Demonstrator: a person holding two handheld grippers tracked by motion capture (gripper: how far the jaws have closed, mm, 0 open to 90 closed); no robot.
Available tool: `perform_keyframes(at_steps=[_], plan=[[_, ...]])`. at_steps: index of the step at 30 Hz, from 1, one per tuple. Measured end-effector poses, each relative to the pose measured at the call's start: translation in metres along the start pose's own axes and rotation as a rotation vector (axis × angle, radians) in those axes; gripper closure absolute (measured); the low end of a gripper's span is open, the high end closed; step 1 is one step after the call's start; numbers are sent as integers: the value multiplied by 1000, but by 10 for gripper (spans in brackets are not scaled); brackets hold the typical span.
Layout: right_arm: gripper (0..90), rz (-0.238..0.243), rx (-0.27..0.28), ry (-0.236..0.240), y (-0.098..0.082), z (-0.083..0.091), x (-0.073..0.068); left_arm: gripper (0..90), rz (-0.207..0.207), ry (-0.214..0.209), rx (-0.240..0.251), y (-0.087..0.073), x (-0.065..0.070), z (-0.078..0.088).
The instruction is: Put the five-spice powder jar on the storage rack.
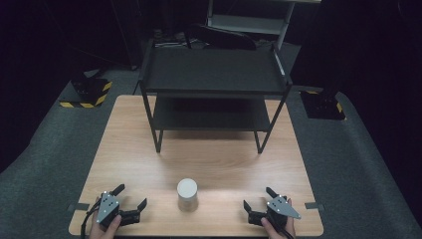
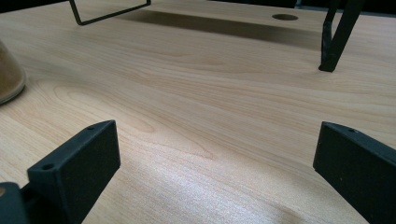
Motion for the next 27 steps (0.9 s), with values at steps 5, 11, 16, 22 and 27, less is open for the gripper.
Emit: perform_keyframes(at_steps=[5,11,16,22,27], plan=[[5,-1,-1,3,0,0,0,5,0,-2,-3,0,0,0],[5,-5,-2,6,0,0,1,5,0,-5,-3,0,0,1],[5,-4,-3,8,0,0,1,5,0,-3,-2,0,0,1],[5,-2,-3,8,0,0,1,6,0,-8,-2,0,-1,1],[5,-11,-5,10,1,0,2,5,12,-19,-10,1,-2,0]])
Point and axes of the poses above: each handheld gripper's, and its own axes: z roughly backward along the jaws, y roughly out of its top, x roughly to its right, the point moved 5 cm from there along -z, roughly forward along the jaws, and after that the axes turned 4 degrees about x, right-handed, at the moved point
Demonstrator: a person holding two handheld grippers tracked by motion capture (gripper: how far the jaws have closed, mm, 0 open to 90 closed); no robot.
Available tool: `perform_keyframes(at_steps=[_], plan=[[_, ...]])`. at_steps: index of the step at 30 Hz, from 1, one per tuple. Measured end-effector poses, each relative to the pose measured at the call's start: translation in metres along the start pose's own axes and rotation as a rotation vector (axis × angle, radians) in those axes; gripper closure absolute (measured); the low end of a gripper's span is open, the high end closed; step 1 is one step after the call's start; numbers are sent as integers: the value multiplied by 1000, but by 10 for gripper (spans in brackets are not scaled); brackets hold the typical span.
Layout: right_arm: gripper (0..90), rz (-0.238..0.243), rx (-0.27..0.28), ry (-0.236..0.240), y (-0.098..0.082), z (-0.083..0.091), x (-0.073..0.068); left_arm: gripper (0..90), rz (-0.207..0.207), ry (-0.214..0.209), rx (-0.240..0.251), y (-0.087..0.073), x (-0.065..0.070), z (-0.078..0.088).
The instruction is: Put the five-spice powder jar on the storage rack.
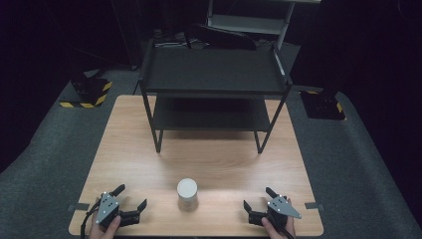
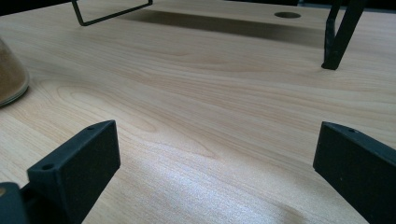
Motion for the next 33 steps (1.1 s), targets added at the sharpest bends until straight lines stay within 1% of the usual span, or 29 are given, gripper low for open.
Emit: perform_keyframes(at_steps=[4,8,9,10,13,14,15,16,17,19,20,21,22,24,25,26,27,29,33], plan=[[5,-3,1,7,0,0,1,5,-6,1,8,-1,1,1],[5,-4,2,9,0,0,1,5,11,-2,22,-3,-1,3],[5,-4,2,9,0,0,1,5,11,-2,22,-3,-1,3],[5,-4,2,18,0,0,3,5,7,3,31,-4,-1,5],[5,-10,5,17,-1,0,3,6,4,0,42,-4,0,6],[5,-10,7,16,-1,0,3,6,16,-8,55,-4,1,7],[5,-10,7,16,-1,0,3,5,16,-8,55,-4,1,7],[4,-10,6,19,-1,0,3,5,-6,-18,67,-1,4,8],[4,-10,5,22,-1,0,3,5,-11,-24,73,1,6,8],[5,-11,5,24,0,0,4,5,-4,-41,103,5,8,9],[5,-10,5,24,0,0,4,5,-3,-43,118,8,10,10],[5,-10,5,24,0,0,4,5,-3,-43,118,8,10,10],[5,-9,7,24,-1,0,4,5,-4,-51,141,12,12,11],[5,-10,8,24,-1,0,4,5,-14,-51,157,16,15,13],[5,-9,8,24,-1,0,4,5,-14,-53,166,19,16,14],[5,-10,8,24,-1,0,4,5,-4,-61,176,21,16,16],[5,-10,8,24,-1,0,4,5,-4,-61,176,21,16,16],[5,-5,9,27,-1,0,3,5,-15,-54,191,26,18,18],[5,-2,10,26,-1,1,3,5,-14,-44,205,29,20,19]])
Point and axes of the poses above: each handheld gripper's, and its own axes: z roughly backward along the jaws, y roughly out of its top, x roughly to its right, the point moved 5 cm from there along -z, roughly forward along the jaws, and after that the axes turned 4 degrees about x, right-handed, at the moved point
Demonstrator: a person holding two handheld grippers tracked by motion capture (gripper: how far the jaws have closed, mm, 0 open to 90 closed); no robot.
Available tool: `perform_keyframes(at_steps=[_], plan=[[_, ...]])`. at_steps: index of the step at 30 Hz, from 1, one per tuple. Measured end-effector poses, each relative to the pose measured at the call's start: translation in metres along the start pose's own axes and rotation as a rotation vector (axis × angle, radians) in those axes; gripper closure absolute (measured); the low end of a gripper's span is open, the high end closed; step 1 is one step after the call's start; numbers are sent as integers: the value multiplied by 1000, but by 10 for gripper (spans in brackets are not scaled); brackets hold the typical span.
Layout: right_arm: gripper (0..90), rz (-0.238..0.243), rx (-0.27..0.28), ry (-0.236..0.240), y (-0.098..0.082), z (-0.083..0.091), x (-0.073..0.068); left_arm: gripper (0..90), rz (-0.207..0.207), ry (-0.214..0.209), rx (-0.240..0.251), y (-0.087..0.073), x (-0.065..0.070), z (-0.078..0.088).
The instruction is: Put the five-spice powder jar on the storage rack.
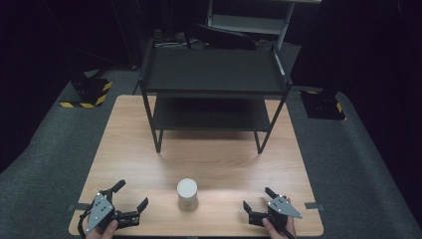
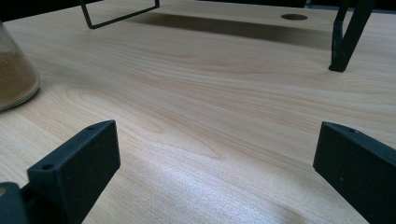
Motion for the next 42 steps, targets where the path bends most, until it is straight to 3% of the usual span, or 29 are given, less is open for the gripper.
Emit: perform_keyframes(at_steps=[6,10,20,32,42], plan=[[5,5,1,0,0,0,-1,5,0,-5,-1,10,4,-5],[5,6,1,1,0,0,-1,5,17,-44,-13,19,8,-13],[5,8,3,8,0,1,0,5,-14,-122,-17,25,33,-32],[5,11,6,12,-1,1,0,5,-25,-194,-35,20,60,-59],[5,16,7,16,-1,1,1,20,4,-212,-48,11,72,-79]])
Point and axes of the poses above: each handheld gripper's, and its own axes: z roughly backward along the jaws, y roughly out of its top, x roughly to its right, the point moved 5 cm from there along -z, roughly forward along the jaws, and after that the axes turned 4 degrees about x, right-handed, at the moved point
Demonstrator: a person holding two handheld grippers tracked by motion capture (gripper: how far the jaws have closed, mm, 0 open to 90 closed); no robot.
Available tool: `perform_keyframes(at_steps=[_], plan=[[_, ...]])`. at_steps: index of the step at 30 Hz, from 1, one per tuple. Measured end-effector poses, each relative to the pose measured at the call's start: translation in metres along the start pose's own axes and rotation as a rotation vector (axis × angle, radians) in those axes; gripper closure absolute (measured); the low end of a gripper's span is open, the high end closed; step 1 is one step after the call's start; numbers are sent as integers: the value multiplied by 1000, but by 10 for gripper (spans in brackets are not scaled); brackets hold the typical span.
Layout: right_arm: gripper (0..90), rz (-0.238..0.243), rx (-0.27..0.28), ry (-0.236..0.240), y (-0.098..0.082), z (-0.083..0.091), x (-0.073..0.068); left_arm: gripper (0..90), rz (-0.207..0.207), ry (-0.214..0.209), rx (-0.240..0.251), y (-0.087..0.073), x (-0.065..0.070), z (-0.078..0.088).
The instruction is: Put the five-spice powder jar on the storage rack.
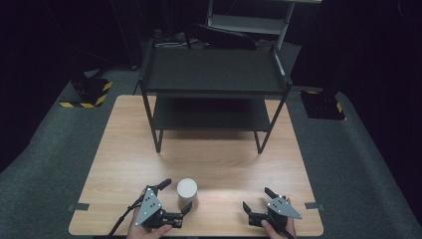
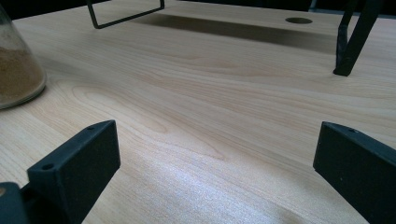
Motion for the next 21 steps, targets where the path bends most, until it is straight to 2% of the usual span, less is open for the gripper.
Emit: perform_keyframes(at_steps=[5,15,21], plan=[[5,1,1,1,0,0,0,77,8,-6,3,-5,2,-10],[5,2,3,3,0,0,0,216,-6,-8,5,-11,4,-16],[5,3,4,4,0,0,0,302,19,-8,20,-13,2,-17]])
Point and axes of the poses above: each handheld gripper's, and its own axes: z roughly backward along the jaws, y roughly out of its top, x roughly to its right, the point moved 5 cm from there along -z, roughly forward along the jaws, and after that the axes turned 4 degrees about x, right-handed, at the moved point
